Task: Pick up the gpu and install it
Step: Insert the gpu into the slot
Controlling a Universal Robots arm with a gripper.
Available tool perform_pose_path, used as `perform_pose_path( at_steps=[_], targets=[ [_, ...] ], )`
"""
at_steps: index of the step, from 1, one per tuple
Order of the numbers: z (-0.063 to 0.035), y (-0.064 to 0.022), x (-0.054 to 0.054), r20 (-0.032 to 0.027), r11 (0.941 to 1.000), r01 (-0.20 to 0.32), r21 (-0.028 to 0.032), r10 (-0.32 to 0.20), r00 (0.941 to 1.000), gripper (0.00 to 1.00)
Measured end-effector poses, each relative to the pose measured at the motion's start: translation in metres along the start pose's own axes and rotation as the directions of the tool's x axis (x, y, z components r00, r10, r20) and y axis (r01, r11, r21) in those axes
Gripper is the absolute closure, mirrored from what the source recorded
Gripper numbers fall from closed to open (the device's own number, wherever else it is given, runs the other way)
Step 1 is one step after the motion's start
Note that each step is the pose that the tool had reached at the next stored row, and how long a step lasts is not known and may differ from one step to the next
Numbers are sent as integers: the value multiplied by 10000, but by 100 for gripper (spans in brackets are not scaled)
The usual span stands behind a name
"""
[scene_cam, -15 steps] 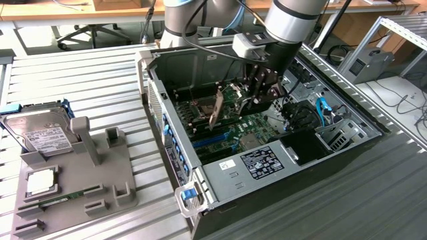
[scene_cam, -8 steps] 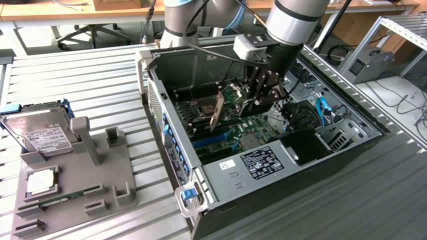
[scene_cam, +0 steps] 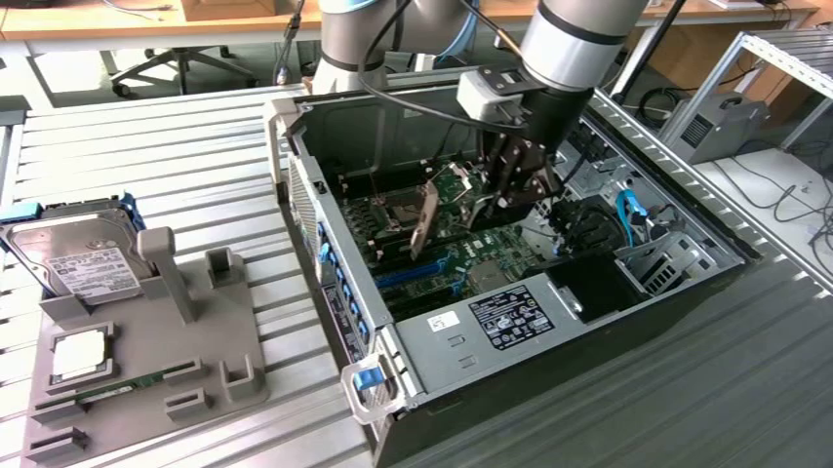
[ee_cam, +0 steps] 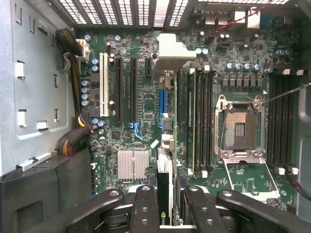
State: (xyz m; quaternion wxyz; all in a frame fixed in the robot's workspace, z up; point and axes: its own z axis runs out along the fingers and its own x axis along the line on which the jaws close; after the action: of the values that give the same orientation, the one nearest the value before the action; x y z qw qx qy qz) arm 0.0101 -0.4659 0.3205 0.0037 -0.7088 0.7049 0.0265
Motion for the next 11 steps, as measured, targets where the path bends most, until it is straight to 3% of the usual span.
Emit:
perform_pose_path(
  at_steps=[6,11],
  targets=[
    [4,0,32,0,10000,0,0,0,10000,74],
    [28,0,224,0,10000,0,0,0,10000,74]
  ],
)
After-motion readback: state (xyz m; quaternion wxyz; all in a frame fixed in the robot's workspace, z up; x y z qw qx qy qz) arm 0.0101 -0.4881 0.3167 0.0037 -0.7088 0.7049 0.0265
